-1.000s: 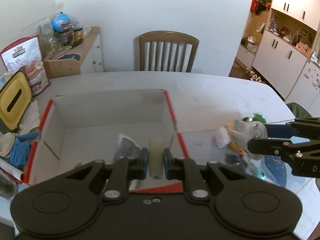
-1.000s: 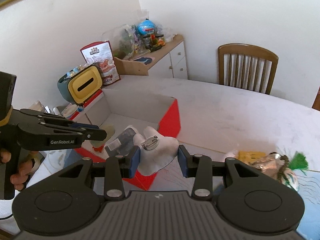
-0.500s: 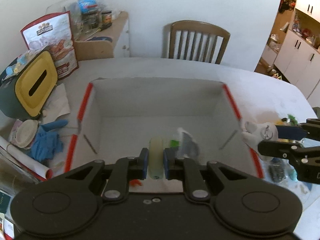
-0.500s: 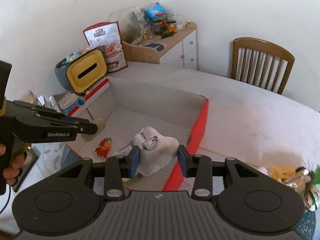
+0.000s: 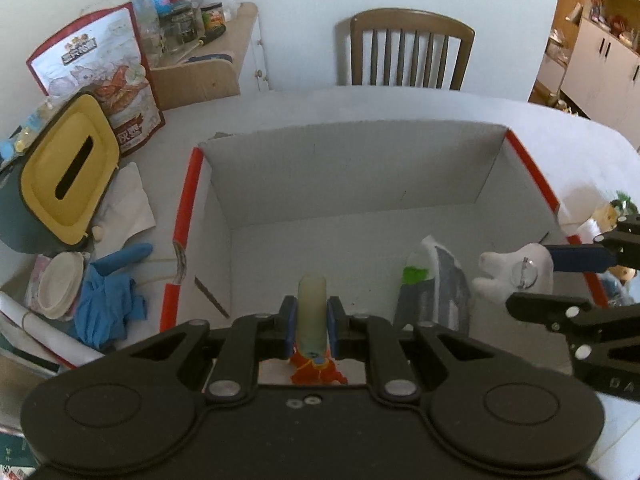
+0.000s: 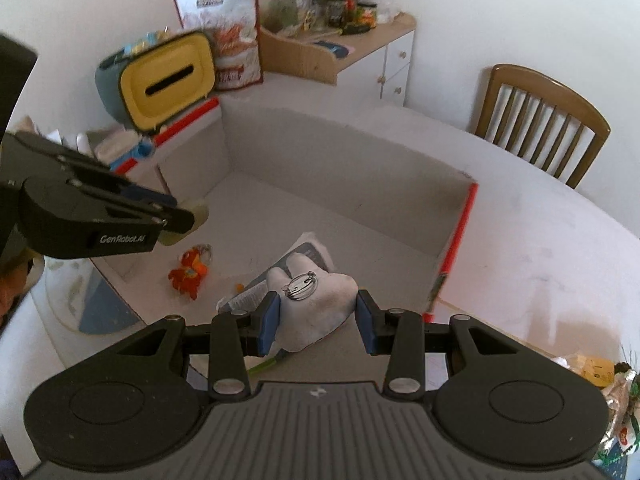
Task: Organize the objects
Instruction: 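Carry the cream cylinder and white plush into the red box with both grippers, then release the cylinder and plush inside the box with both grippers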
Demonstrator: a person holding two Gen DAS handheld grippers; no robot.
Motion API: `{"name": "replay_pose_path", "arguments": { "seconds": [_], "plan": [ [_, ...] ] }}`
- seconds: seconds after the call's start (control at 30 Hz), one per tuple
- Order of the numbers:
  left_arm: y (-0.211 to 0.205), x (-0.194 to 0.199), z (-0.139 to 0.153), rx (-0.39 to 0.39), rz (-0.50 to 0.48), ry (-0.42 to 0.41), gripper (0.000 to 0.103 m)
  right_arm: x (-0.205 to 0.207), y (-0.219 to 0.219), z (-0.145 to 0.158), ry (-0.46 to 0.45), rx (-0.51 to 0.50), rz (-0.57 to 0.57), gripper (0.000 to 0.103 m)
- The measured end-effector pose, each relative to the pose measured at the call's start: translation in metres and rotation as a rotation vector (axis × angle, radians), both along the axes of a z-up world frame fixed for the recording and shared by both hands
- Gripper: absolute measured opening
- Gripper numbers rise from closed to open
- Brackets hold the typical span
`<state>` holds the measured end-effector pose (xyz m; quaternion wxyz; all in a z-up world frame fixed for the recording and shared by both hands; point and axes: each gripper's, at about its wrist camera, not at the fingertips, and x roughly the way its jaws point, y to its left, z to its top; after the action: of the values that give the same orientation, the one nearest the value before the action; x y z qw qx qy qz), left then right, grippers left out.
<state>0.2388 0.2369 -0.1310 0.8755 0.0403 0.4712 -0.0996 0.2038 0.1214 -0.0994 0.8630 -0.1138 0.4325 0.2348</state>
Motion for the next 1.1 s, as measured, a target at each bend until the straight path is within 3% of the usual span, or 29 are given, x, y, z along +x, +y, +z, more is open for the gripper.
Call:
{"name": "replay_pose_path", "arguments": {
  "seconds": [0.5,0.83,0.9,1.1],
  "plan": [
    [-0.013,0.017,-0.035,0.074,-0.079,0.149,0.014,0.005,0.021,-0.021,0.035,-0.029,0.004,0.041],
    [-0.017,0.024,-0.035,0.084,-0.091,0.177,0.014,0.005,0.016,-0.020,0.033,-0.019,0.015,0.043],
    [-0.015,0.026,-0.035,0.080,-0.083,0.179,0.021,0.004,0.014,-0.019,0.030,-0.017,0.010,0.044],
    [-0.013,0.023,-0.030,0.058,-0.076,0.162,0.025,0.000,0.003,-0.012,0.028,0.015,-0.002,0.054]
  ]
}}
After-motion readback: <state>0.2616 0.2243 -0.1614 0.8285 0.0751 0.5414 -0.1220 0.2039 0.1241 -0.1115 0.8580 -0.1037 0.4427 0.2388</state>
